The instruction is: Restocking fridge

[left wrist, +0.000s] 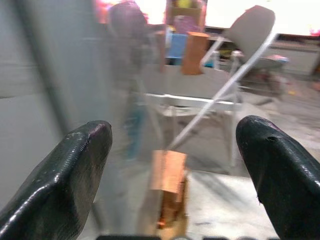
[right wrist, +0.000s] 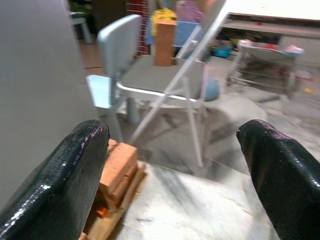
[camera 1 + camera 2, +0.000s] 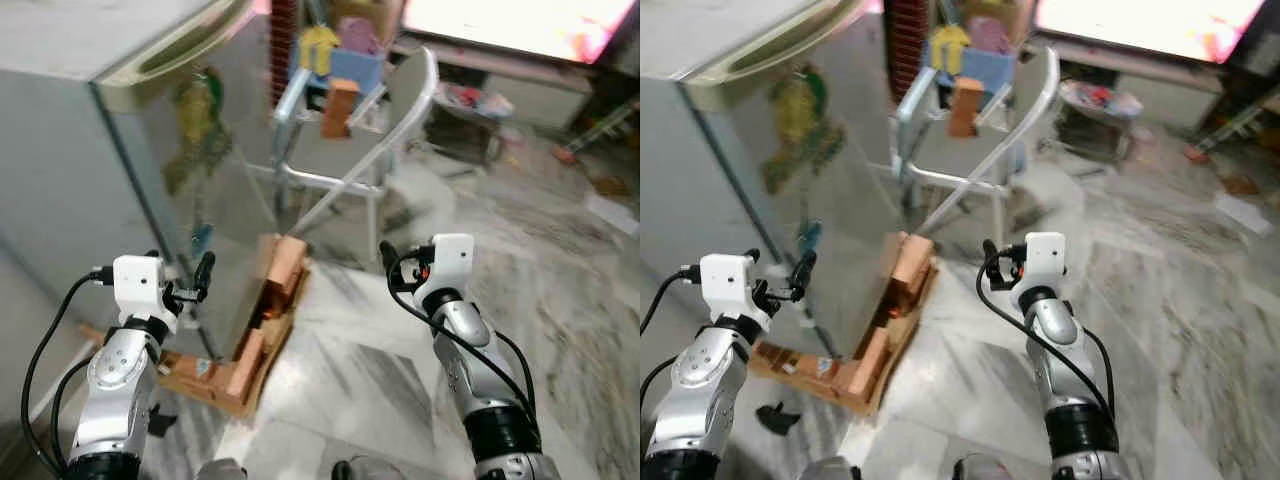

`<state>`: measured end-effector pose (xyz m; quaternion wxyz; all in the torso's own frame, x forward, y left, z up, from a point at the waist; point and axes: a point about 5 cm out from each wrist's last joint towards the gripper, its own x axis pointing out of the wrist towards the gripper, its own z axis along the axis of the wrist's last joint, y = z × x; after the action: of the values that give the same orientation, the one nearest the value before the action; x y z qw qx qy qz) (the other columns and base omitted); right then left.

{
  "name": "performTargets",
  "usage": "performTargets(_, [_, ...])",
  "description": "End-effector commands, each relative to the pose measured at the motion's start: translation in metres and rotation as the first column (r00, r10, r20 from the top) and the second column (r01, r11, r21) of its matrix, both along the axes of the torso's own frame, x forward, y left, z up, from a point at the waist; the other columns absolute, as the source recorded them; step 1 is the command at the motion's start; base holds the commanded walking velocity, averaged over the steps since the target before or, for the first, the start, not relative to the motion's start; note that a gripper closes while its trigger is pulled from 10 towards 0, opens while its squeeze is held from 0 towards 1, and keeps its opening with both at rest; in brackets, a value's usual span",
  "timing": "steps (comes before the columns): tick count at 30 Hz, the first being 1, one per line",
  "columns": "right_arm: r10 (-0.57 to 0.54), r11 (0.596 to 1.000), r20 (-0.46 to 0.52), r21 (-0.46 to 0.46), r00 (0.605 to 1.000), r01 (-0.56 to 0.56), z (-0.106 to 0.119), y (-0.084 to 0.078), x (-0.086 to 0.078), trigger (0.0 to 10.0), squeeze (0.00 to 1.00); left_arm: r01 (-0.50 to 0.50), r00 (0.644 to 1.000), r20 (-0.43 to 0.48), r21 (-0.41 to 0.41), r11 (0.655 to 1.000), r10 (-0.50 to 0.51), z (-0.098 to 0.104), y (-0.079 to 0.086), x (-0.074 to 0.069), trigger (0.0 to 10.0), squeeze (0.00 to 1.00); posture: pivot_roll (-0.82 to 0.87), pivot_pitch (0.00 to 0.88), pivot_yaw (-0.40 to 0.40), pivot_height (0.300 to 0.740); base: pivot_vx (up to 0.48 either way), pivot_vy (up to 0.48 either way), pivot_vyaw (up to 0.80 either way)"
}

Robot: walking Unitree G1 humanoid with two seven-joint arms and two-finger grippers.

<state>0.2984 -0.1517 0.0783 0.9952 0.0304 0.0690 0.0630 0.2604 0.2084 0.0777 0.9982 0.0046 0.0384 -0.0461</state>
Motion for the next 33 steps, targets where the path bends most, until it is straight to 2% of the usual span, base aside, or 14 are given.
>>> performTargets(1, [-0.004,1.0,0.018,-0.001,1.0,0.004,0.006,-0.001,0.001,10.0,0.0,0.01,1.0,0.004,0.002,1.0,-0.01,0.002,0.001,0.002,10.0,0.0,0.12,0.0,-0.047,0.74,0.0,0.0,-0.8])
performTargets(5, [-0.002,1.0,0.021,-0.001,1.0,0.002,0.007,-0.001,0.0,10.0,0.0,0.009,1.0,0.002,-0.002,1.0,-0.009,0.003,0.0,0.001,10.0,0.0,0.12,0.0,-0.048,0.74,0.0,0.42,-0.53])
performTargets(10, [0.0,1.0,0.025,-0.004,1.0,0.0,0.007,-0.001,-0.001,10.0,0.0,0.008,1.0,0.002,-0.001,1.0,-0.008,0.002,-0.001,-0.001,10.0,0.0,0.11,0.0,-0.047,0.74,0.0,0.413,0.0])
performTargets(17, [-0.002,1.0,0.022,-0.006,1.0,0.003,0.007,-0.001,-0.002,10.0,0.0,0.006,1.0,-0.001,0.002,1.0,-0.006,0.001,0.0,-0.001,10.0,0.0,0.11,0.0,-0.048,0.74,0.0,0.18,0.0])
performTargets(28, [-0.005,1.0,0.019,-0.008,1.0,0.005,0.007,-0.001,-0.001,10.0,0.0,0.032,0.999,0.004,0.0,0.999,-0.032,0.003,-0.003,0.0,10.0,0.0,0.12,0.0,-0.049,0.74,0.0,0.0,0.0])
performTargets(33, [-0.007,1.0,0.011,-0.012,1.0,0.007,0.006,-0.001,0.0,10.0,0.0,0.059,0.998,0.013,-0.009,0.998,-0.059,0.004,-0.008,0.004,10.0,0.0,0.12,0.0,-0.049,0.74,0.0,0.0,-0.73])
